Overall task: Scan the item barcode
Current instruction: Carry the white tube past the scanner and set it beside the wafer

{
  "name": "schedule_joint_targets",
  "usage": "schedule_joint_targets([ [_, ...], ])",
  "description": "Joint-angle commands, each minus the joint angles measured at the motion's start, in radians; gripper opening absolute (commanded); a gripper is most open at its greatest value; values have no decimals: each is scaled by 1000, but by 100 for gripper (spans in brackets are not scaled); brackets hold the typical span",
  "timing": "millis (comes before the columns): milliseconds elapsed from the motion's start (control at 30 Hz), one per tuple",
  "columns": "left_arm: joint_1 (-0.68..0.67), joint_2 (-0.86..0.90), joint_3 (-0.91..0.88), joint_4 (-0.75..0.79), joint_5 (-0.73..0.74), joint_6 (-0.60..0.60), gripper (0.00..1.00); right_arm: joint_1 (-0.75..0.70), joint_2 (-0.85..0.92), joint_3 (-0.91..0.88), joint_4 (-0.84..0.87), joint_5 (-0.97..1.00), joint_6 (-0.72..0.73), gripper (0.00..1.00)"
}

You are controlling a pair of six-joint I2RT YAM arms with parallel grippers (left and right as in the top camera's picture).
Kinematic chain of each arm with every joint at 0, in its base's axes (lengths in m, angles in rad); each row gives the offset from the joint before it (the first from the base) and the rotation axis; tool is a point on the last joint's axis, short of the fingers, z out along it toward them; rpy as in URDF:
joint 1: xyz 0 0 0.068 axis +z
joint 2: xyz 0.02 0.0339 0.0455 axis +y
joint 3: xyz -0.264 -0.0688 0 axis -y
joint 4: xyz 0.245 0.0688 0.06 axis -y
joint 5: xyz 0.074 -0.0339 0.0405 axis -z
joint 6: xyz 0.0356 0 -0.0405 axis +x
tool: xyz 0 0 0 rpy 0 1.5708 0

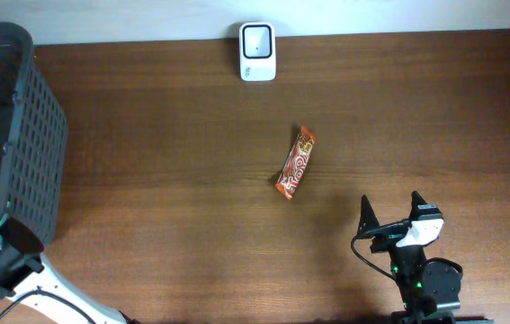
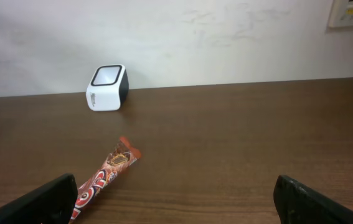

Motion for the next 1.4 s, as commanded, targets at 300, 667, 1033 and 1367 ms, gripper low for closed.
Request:
schedule_joint_targets([
  [300, -154, -171, 55, 2, 252, -286, 0, -7, -3, -5, -4, -12, 6, 99],
  [667, -666, -170, -34, -76, -4, -71, 0, -7, -3, -5, -4, -12, 6, 99],
  [1033, -1164, -170, -598, -86, -571, 186, 0, -7, -3, -5, -4, -12, 6, 99],
  [1367, -1311, -170, -1211, 350, -668, 272, 0, -7, -3, -5, -4, -12, 6, 99],
])
